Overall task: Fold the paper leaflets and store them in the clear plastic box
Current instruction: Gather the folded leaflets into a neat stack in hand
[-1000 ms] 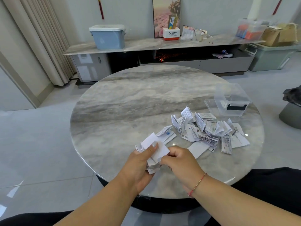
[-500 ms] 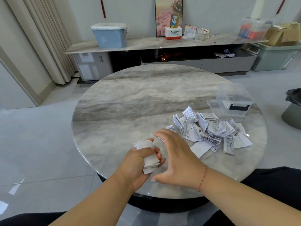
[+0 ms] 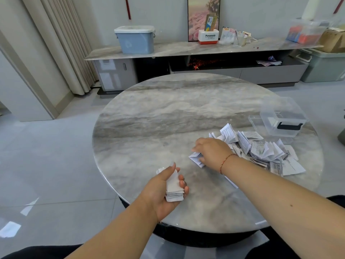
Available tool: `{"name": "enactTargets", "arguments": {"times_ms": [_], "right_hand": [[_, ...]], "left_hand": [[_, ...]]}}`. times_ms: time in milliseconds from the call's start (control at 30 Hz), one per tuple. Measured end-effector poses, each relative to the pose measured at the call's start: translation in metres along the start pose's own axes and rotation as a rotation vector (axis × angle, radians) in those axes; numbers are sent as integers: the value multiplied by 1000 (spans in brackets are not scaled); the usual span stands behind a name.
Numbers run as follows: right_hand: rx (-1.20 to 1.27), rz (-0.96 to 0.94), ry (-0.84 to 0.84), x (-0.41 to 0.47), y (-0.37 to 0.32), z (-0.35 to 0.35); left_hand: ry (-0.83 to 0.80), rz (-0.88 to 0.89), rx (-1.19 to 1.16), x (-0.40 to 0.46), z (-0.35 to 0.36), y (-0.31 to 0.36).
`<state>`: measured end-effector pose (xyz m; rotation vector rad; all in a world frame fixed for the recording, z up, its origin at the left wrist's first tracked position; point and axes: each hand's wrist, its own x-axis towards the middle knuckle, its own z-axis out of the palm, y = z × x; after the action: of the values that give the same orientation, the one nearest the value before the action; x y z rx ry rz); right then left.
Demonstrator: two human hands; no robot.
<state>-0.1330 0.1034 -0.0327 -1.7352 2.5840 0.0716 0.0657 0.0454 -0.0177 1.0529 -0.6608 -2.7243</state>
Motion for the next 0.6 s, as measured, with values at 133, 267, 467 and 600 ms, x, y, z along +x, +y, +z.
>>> {"name": "enactTargets", "arguments": {"times_ms": [133, 267, 467, 600], "right_hand": [[238, 84, 177, 5, 6, 12], [696, 78, 594, -15, -2, 2], [858, -245, 645, -59, -41, -9], [856, -396, 576, -69, -57, -4]], "left_hand": [[12, -20, -47, 2, -2, 1], [-1, -23, -62, 4, -3, 1], [-108, -14, -68, 3, 5, 1], [-203, -7, -70, -1, 8, -1]]}}
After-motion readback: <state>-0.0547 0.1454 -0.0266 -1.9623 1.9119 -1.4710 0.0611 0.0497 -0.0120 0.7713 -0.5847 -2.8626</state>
